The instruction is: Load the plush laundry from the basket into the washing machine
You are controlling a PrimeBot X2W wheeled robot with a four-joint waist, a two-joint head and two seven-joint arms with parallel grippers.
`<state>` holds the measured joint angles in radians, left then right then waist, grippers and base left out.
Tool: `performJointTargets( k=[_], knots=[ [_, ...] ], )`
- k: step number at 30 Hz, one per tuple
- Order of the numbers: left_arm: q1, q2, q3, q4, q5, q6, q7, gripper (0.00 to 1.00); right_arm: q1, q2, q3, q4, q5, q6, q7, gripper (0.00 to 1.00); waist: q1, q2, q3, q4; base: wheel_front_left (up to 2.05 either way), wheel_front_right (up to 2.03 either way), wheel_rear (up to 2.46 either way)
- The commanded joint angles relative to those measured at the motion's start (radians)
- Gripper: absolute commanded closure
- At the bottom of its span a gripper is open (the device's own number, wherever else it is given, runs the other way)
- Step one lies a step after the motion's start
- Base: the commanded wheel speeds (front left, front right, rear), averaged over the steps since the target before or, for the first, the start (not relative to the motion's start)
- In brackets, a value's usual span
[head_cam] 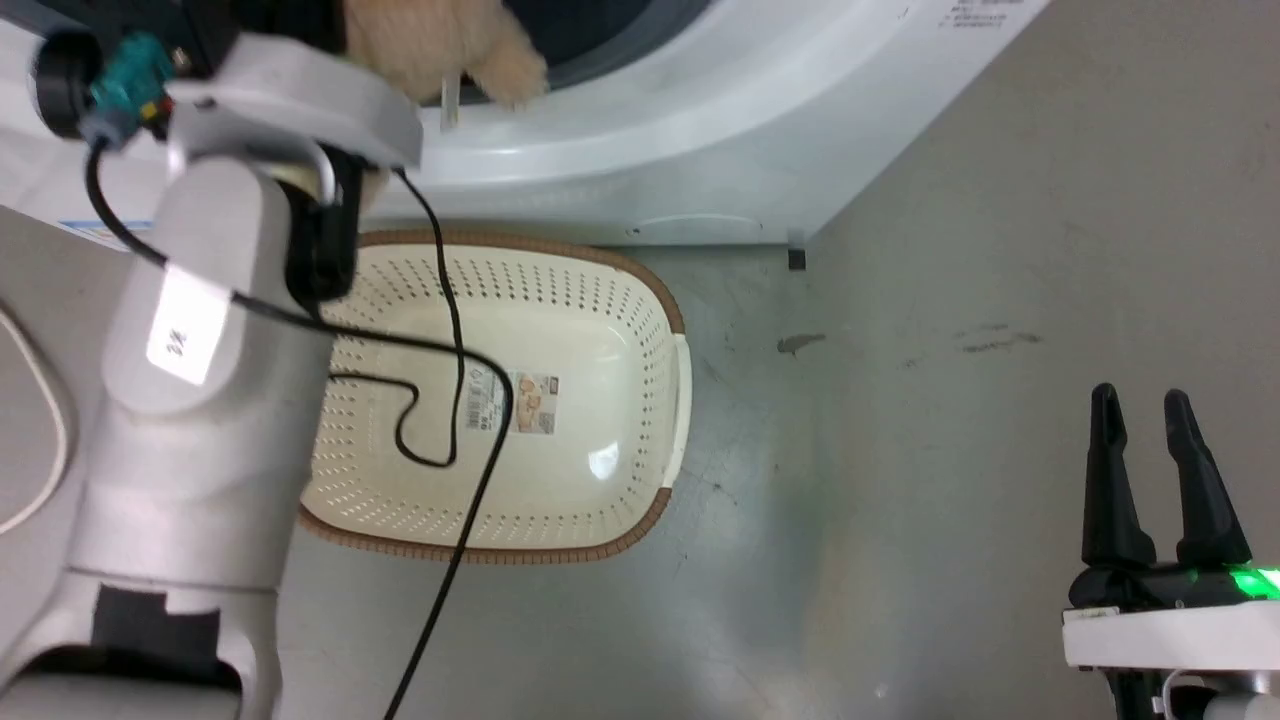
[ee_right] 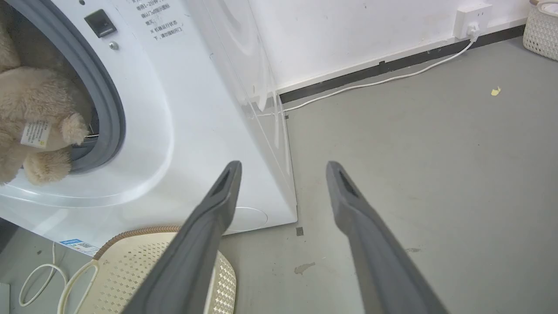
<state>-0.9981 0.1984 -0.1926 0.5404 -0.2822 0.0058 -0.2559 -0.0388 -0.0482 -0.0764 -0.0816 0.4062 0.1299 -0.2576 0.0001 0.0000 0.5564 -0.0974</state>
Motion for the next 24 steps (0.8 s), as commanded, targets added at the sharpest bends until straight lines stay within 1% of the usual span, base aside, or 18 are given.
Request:
performJointTargets(
  k=[1,13,24],
  knots=[
    [-0.034,0.006,0.001,0.003,0.01,-0.006,-0.006,1.0,-0.022,-0.002,0.002,-0.006,0.004,0.001,-0.004,0.0,-0.0001,0.0,0.019,-0.01,0.0,0.0,0.0],
    [-0.217,0.062,-0.003,0.097,0.033,-0.022,0.002,1.0,-0.042,-0.002,0.019,-0.013,0.03,0.001,-0.004,0.0,-0.0001,0.0,0.099,-0.064,0.0,0.0,0.0],
    [-0.366,0.124,-0.02,0.135,0.066,-0.027,0.018,1.0,-0.045,-0.002,0.036,-0.022,0.052,0.001,-0.004,0.0,-0.0001,0.0,0.161,-0.121,0.0,0.0,0.0]
  ],
)
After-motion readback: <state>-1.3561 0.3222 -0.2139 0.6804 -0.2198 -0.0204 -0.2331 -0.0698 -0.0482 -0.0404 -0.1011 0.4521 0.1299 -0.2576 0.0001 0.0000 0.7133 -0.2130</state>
